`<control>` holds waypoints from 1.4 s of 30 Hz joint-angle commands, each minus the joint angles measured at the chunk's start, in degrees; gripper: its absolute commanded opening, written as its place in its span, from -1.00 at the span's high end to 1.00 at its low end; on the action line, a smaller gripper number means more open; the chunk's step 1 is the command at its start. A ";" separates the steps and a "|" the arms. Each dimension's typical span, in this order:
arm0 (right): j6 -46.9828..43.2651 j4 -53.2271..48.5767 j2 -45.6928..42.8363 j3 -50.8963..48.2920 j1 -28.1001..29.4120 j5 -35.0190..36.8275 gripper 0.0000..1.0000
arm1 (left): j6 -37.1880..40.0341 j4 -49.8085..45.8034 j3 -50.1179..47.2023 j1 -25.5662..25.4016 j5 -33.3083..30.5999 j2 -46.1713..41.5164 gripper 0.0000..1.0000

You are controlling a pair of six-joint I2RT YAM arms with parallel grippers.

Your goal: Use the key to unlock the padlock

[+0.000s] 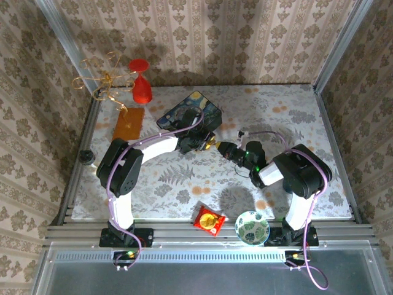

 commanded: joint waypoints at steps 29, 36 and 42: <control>5.08 -19.05 -1.83 6.83 0.08 2.17 1.00 | 1.74 3.14 1.24 -2.36 7.58 -0.20 1.00; 6.06 -18.28 -0.27 8.05 0.10 1.48 1.00 | 1.88 3.18 1.19 -2.97 8.37 0.15 1.00; 6.50 -18.05 -0.07 8.22 0.16 1.95 1.00 | 2.26 3.18 1.45 -3.75 8.81 0.37 1.00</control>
